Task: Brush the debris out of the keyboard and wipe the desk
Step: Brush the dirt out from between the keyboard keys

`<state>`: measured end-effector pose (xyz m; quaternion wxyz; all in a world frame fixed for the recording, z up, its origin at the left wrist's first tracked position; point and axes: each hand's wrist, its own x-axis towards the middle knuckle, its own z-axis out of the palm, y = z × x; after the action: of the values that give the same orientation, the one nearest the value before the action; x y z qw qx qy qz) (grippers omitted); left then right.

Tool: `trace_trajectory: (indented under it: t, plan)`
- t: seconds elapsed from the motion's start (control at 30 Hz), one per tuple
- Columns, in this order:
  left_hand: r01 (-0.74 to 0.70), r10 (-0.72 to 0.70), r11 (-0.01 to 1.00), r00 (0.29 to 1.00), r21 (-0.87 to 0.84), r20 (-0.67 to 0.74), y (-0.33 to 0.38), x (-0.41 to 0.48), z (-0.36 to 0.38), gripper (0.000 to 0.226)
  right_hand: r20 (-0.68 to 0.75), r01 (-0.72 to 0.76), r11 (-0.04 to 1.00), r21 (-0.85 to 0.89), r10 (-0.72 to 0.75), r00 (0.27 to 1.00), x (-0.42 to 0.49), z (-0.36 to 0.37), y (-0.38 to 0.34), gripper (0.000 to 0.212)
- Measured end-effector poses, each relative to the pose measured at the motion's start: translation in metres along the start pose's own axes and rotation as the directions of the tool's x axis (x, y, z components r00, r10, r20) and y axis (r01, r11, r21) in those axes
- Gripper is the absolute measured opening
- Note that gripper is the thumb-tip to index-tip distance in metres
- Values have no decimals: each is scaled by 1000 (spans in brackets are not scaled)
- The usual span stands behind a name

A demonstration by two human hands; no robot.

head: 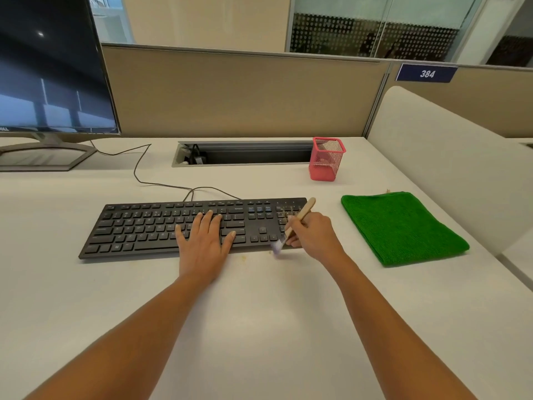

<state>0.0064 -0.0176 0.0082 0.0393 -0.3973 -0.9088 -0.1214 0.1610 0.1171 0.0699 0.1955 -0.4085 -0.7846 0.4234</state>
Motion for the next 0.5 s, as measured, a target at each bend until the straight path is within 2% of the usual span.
trace_trajectory:
  t: [0.13, 0.23, 0.3, 0.43, 0.5]
  plan:
    - [25, -26, 999, 1000, 27, 11, 6, 2, -2, 59, -84, 59, 998, 22, -57, 995, 1, -7, 4, 35]
    - [-4, 4, 1000, 1000, 21, 4, 18, 3, -4, 60, -42, 58, 998, -5, -58, 997, 3, -10, 5, 34]
    - [-48, 48, 999, 999, 17, 8, 29, 5, -2, 62, -64, 56, 998, -21, -58, 996, 9, -15, 3, 34]
    - [-144, 144, 989, 989, 28, 32, 56, 10, 4, 85, -198, 130, 989, -75, -142, 970, 27, -29, -9, 27]
    - [-173, 171, 984, 984, 48, 42, 66, 12, 11, 88, -194, 170, 979, -116, -190, 962, 36, -31, -17, 24]
